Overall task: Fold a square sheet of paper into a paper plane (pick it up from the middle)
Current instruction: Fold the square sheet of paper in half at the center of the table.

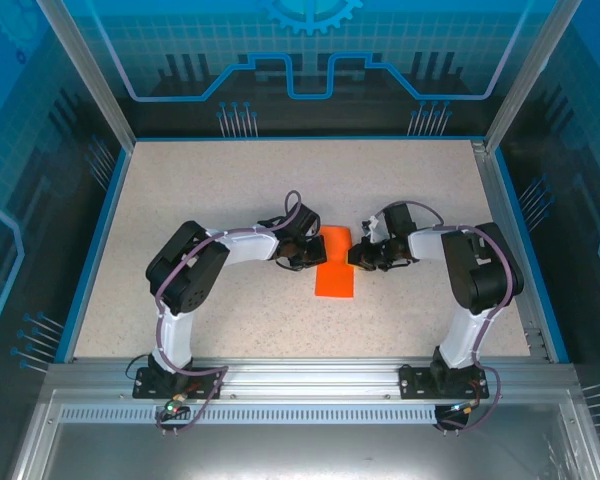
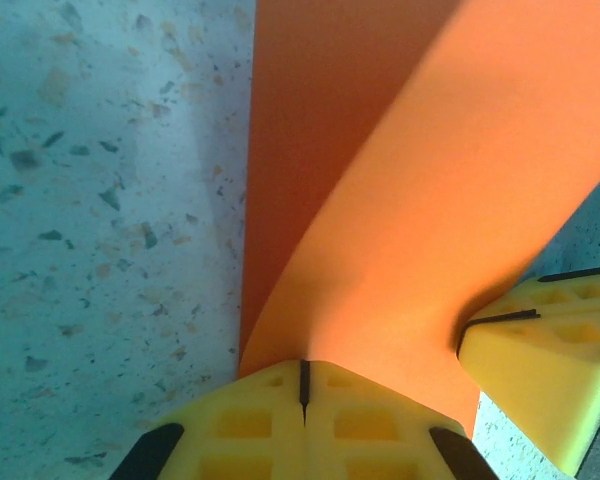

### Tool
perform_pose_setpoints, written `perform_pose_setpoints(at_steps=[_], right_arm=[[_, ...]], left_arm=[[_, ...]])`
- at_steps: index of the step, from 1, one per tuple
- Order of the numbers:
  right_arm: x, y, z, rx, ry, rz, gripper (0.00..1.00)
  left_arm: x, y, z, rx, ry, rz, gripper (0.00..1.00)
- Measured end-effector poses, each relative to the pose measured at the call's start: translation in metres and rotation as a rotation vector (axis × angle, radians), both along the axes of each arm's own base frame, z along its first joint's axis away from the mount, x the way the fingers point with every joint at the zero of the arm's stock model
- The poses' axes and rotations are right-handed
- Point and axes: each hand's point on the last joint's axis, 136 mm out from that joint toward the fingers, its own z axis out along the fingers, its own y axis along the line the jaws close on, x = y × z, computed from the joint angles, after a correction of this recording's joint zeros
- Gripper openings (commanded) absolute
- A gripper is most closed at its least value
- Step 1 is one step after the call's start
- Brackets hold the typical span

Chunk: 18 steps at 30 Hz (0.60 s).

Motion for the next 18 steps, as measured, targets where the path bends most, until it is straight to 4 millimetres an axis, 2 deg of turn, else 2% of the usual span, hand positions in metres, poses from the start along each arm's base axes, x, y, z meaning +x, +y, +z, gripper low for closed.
perform_pose_setpoints(at_steps=[8, 14, 18], right_arm=[[0.001, 0.001, 0.006, 0.002, 0.005, 0.001, 0.11], [0.03, 0.001, 0.03, 0.028, -0.063, -0.013, 0.11], [0.037, 0.003, 0.027, 0.036, -0.062, -0.013, 0.11]], left_arm=[[0.0, 0.0, 0.0, 0.003, -0.006, -0.01, 0.0], [0.0, 0.0, 0.0, 0.004, -0.008, -0.013, 0.0], [0.0, 0.0, 0.0, 0.004, -0.008, -0.013, 0.0]])
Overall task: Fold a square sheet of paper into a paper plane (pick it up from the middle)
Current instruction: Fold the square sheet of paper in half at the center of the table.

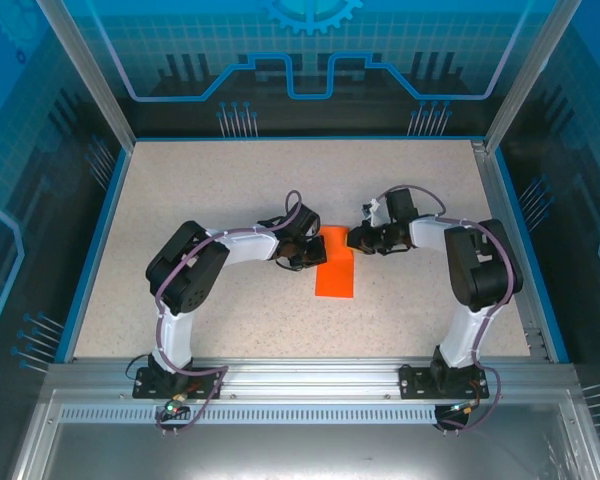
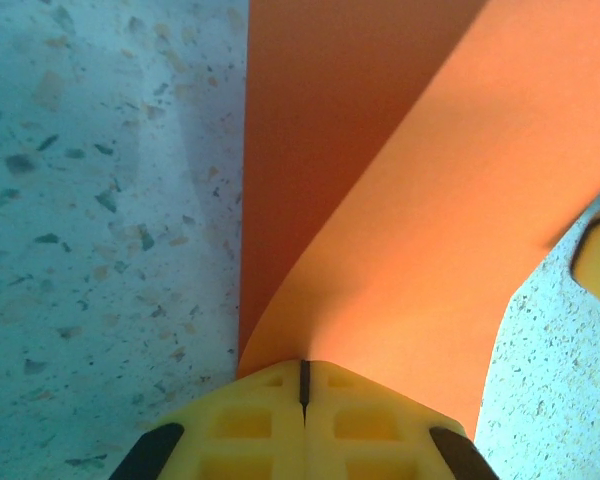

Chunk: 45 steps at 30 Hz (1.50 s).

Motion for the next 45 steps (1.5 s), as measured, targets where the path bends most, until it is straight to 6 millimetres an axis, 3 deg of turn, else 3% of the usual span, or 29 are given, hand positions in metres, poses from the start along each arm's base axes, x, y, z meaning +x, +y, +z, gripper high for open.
perform_pose_setpoints(at_steps=[7, 16, 26, 33, 45], right_arm=[[-0.006, -0.004, -0.025, -0.031, 0.063, -0.002, 0.12], [-0.004, -0.005, -0.023, -0.06, 0.082, -0.004, 0.13], [0.023, -0.002, 0.001, -0.054, 0.019, -0.009, 0.13], [0.02, -0.004, -0.025, -0.071, 0.079, -0.018, 0.12], [0.026, -0.008, -0.019, -0.13, 0.119, -0.033, 0.13]], left_arm=[[0.0, 0.0, 0.0, 0.001, 0.0, -0.001, 0.0], [0.0, 0.0, 0.0, 0.001, -0.001, -0.002, 0.0], [0.0, 0.0, 0.0, 0.0, -0.001, -0.002, 0.0], [0.0, 0.0, 0.0, 0.001, -0.001, -0.002, 0.0], [0.0, 0.0, 0.0, 0.001, -0.001, -0.001, 0.0]])
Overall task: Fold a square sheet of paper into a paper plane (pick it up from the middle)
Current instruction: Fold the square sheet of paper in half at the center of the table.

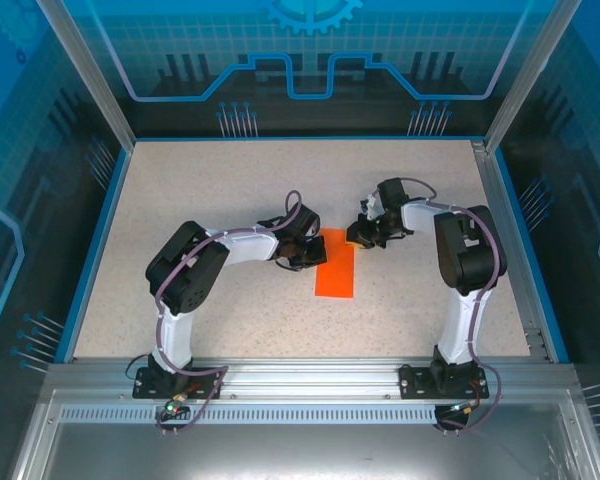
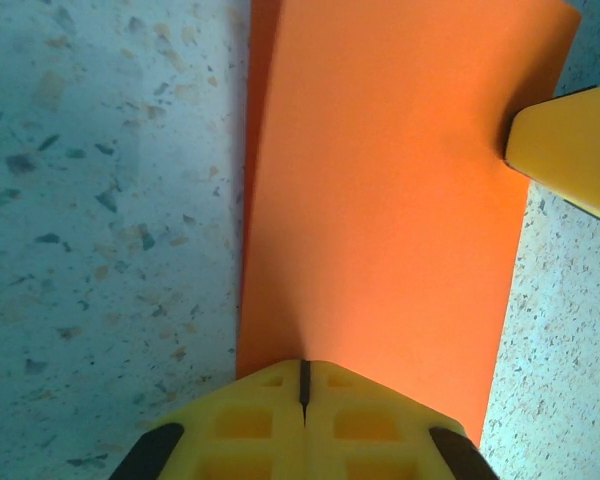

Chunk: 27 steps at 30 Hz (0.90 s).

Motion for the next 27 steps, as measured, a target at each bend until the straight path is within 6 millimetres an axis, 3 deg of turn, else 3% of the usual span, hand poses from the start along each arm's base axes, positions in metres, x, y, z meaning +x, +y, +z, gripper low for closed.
perform_pose_setpoints(at_steps=[7, 15, 22, 27], right_arm=[[0.016, 0.002, 0.015, 0.01, -0.043, -0.005, 0.13], [0.016, -0.001, -0.007, 0.006, 0.011, -0.016, 0.13], [0.017, -0.001, -0.004, -0.001, 0.017, -0.019, 0.13], [0.026, -0.003, 0.009, 0.02, -0.005, -0.03, 0.13]], left_arm=[[0.0, 0.0, 0.0, 0.0, 0.0, 0.0, 0.0], [0.0, 0.0, 0.0, 0.001, 0.001, 0.0, 0.0], [0.0, 0.0, 0.0, 0.0, -0.001, -0.001, 0.0], [0.0, 0.0, 0.0, 0.001, -0.002, -0.003, 0.0]])
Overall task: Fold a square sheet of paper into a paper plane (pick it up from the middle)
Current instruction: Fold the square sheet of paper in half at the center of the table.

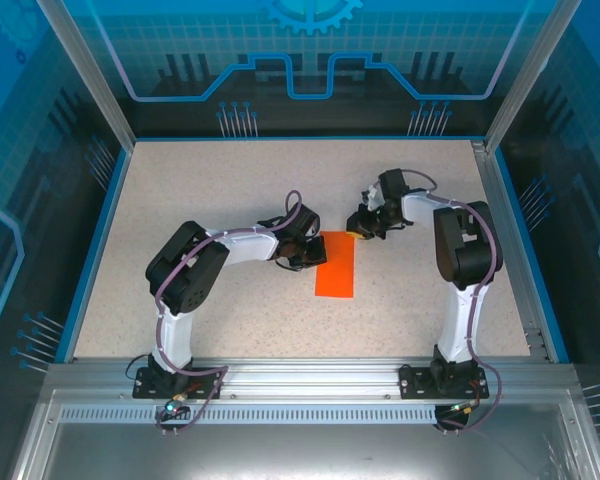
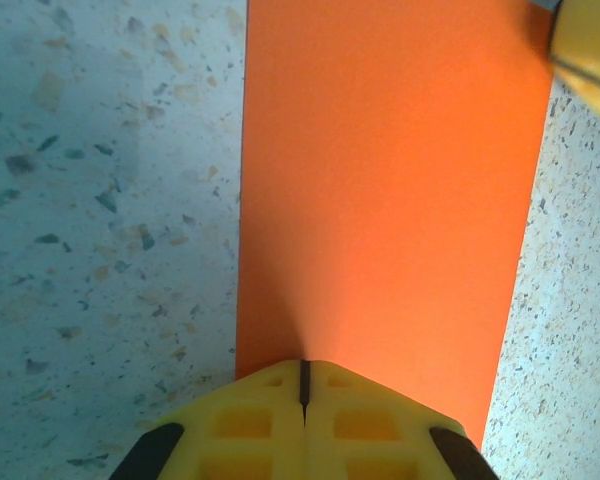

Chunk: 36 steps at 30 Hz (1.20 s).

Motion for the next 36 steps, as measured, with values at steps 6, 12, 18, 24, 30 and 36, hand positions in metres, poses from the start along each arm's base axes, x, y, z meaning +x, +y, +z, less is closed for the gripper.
perform_pose_setpoints(at_steps=[6, 12, 18, 24, 30, 36], right_arm=[[0.007, -0.001, 0.009, 0.036, -0.012, -0.01, 0.14], [0.006, -0.001, -0.002, 0.034, 0.011, -0.012, 0.14], [0.005, -0.005, -0.016, 0.022, 0.041, -0.019, 0.14], [0.005, -0.005, -0.014, 0.002, 0.041, -0.012, 0.17], [0.002, -0.013, 0.015, -0.054, -0.016, -0.014, 0.27], [-0.024, -0.019, 0.068, -0.042, -0.15, -0.032, 0.3]], left_arm=[[0.0, 0.0, 0.0, 0.0, 0.0, 0.0, 0.0], [0.0, 0.0, 0.0, 0.0, 0.0, 0.0, 0.0], [0.0, 0.001, 0.0, -0.001, -0.001, 0.001, 0.0], [0.0, 0.0, 0.001, -0.004, -0.004, 0.0, 0.0], [-0.001, -0.001, 0.002, -0.016, 0.0, -0.015, 0.0], [-0.012, -0.001, 0.009, -0.043, 0.005, -0.045, 0.11]])
